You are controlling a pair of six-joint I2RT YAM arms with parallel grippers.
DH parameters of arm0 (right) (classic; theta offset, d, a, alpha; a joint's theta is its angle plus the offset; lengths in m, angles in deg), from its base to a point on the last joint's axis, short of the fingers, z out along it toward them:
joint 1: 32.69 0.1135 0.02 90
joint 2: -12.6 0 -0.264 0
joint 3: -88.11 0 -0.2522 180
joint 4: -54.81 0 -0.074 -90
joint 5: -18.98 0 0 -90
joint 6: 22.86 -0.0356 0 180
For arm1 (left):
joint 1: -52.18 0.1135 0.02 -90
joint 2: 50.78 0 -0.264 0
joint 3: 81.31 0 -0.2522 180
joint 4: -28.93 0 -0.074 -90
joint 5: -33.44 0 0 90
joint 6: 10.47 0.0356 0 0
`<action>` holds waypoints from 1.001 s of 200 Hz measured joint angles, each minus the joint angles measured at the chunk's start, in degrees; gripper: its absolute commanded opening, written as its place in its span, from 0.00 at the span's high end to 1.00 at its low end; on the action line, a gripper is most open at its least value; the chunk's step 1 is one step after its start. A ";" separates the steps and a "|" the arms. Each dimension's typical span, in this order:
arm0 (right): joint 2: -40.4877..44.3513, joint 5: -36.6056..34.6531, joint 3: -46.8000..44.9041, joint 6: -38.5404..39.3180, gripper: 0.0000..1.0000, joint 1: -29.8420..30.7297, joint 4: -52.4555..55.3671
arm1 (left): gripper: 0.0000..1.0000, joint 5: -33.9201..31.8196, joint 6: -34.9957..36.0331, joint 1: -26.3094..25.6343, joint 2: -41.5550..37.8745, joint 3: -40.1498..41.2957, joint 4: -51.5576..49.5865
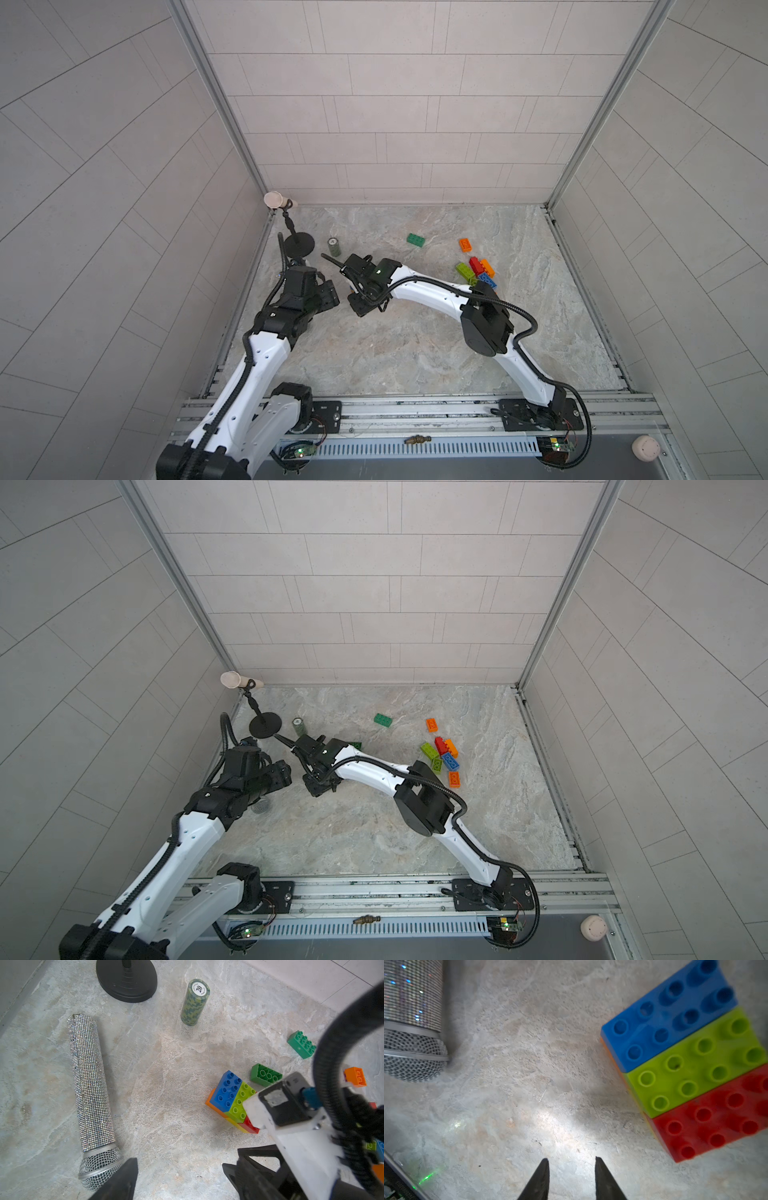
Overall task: Assemble a rectangle with lego
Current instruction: Adjust the lego brick at the center of the board.
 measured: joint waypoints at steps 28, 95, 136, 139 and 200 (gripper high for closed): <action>-0.28 -0.39 -0.55 -0.35 0.62 -2.14 -1.29 | 0.22 0.28 0.00 0.00 0.04 0.00 0.35; -1.92 -1.70 -0.35 0.39 0.62 -4.17 -1.88 | 0.22 0.28 0.09 0.00 0.04 0.00 0.35; -2.21 -1.40 -0.35 0.81 0.61 -4.15 -1.66 | 0.22 0.28 0.17 0.00 0.04 0.00 0.35; -2.21 -1.29 -0.35 0.81 0.61 -4.15 -1.66 | 0.22 0.28 0.20 0.00 0.04 0.00 0.35; 13.16 3.48 -16.50 1.03 0.53 -6.43 -3.45 | 0.21 -1.81 4.83 -3.78 -0.76 -0.07 0.83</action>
